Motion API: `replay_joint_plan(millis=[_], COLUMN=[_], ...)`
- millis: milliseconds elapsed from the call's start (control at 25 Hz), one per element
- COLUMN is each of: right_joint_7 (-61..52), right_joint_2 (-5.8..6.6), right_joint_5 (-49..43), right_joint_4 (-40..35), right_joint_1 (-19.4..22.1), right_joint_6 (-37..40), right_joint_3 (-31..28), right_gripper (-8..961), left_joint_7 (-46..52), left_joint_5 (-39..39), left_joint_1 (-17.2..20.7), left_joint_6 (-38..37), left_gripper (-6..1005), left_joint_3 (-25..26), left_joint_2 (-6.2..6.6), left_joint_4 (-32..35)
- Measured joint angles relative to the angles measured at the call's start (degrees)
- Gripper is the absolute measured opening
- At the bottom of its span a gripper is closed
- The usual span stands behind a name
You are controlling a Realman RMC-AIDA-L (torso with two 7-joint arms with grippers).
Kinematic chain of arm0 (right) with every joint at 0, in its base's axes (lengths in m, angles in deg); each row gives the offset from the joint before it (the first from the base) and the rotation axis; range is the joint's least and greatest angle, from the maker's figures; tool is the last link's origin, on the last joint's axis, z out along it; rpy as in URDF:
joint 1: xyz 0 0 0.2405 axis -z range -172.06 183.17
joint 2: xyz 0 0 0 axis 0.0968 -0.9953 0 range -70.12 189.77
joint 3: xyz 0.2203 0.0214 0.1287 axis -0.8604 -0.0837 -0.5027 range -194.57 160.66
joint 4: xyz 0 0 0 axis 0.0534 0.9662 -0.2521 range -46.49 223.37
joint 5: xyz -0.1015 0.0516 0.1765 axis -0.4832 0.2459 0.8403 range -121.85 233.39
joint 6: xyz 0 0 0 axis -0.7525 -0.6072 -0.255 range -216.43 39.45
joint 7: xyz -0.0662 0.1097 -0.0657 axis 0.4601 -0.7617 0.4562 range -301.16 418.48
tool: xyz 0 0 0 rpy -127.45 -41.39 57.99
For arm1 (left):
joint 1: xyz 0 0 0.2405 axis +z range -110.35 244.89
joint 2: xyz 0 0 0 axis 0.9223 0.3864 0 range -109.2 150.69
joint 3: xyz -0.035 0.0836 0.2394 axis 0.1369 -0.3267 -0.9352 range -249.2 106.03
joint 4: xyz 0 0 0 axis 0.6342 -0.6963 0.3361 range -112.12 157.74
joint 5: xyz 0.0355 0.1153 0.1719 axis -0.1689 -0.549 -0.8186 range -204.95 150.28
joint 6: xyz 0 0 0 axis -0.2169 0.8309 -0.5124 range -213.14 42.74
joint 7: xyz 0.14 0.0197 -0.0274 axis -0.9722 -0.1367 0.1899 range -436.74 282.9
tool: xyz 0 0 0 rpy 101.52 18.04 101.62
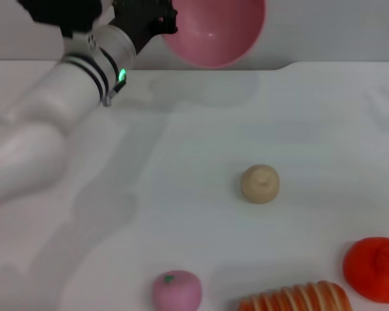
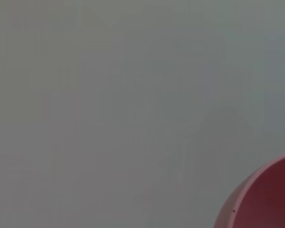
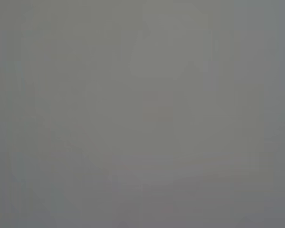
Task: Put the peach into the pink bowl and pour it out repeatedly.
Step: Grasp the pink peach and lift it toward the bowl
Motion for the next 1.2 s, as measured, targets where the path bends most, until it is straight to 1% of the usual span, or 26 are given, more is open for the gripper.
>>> replay_joint_plan(millis=[160, 320, 440, 480, 560, 600, 640, 680, 720, 760, 800, 920, 1000, 1080, 1200], right_joint_7=[-3.6, -7.5, -10.6, -12.6, -16.6, -18.6, -20.8, -22.8, -27.3, -27.3, -29.5, -36.8, -41.0, -44.2, -47.4], right_joint_2=[0.0, 0.0, 0.0, 0.0, -0.02, -0.02, -0.06, -0.07, -0.08, -0.08, -0.07, -0.05, -0.12, -0.18, -0.31], right_joint_5=[-7.6, -14.1, -18.6, -21.4, -26.5, -28.7, -31.1, -33.2, -37.7, -37.7, -39.8, -46.5, -50.2, -53.4, -57.6], right_joint_4=[-2.7, -6.1, -9.7, -11.9, -16.3, -18.6, -21.1, -23.2, -27.5, -27.5, -29.2, -33.9, -35.8, -36.6, -35.3], right_joint_1=[-0.4, -0.7, -0.8, -0.8, -0.8, -0.9, -1.1, -1.4, -2.3, -2.3, -3.1, -6.5, -8.6, -10.8, -13.6], right_joint_6=[0.6, 2.5, 5.1, 6.9, 10.2, 11.6, 13.2, 14.5, 17.7, 17.7, 19.7, 25.2, 27.2, 27.5, 26.2], right_joint_3=[0.3, 1.5, 2.9, 3.4, 4.6, 5.4, 6.4, 7.5, 9.8, 9.8, 10.9, 14.7, 17.5, 21.1, 26.5], right_gripper=[438, 437, 436, 436, 436, 435, 435, 435, 435, 434, 434, 434, 433, 433, 432], left_joint_7=[-3.3, -12.3, -18.1, -20.1, -20.1, -20.9, -21.5, -21.5, -21.5, -21.5, -21.5, -21.2, -21.1, -21.1, -21.1], left_joint_5=[0.0, 0.1, 0.0, 0.0, 0.0, 0.0, -0.1, -0.1, -0.1, -0.1, -0.1, -0.1, -0.1, 0.0, -0.1], left_joint_1=[-3.4, -8.3, -11.1, -11.9, -11.9, -12.2, -12.4, -12.4, -12.1, -12.1, -11.9, -11.5, -11.2, -10.7, -10.1], left_joint_6=[-15.2, -34.6, -46.6, -52.3, -52.3, -55.8, -60.0, -61.2, -63.8, -63.8, -65.2, -69.4, -71.8, -73.6, -75.0], left_gripper=[45, 45, 45, 45, 45, 44, 44, 44, 44, 44, 44, 44, 44, 44, 44], left_joint_3=[9.9, 24.1, 33.3, 37.2, 37.2, 39.4, 41.0, 41.4, 42.1, 42.1, 42.3, 42.6, 42.7, 42.7, 42.8], left_joint_2=[0.27, 0.36, 0.41, 0.74, 0.74, 1.29, 2.15, 2.4, 3.17, 3.17, 3.61, 4.66, 5.01, 5.25, 5.46], left_joint_4=[0.3, 0.0, -0.5, -0.6, -0.6, -0.6, -0.6, -0.6, -0.7, -0.7, -0.9, -1.3, -1.4, -1.4, -1.4])
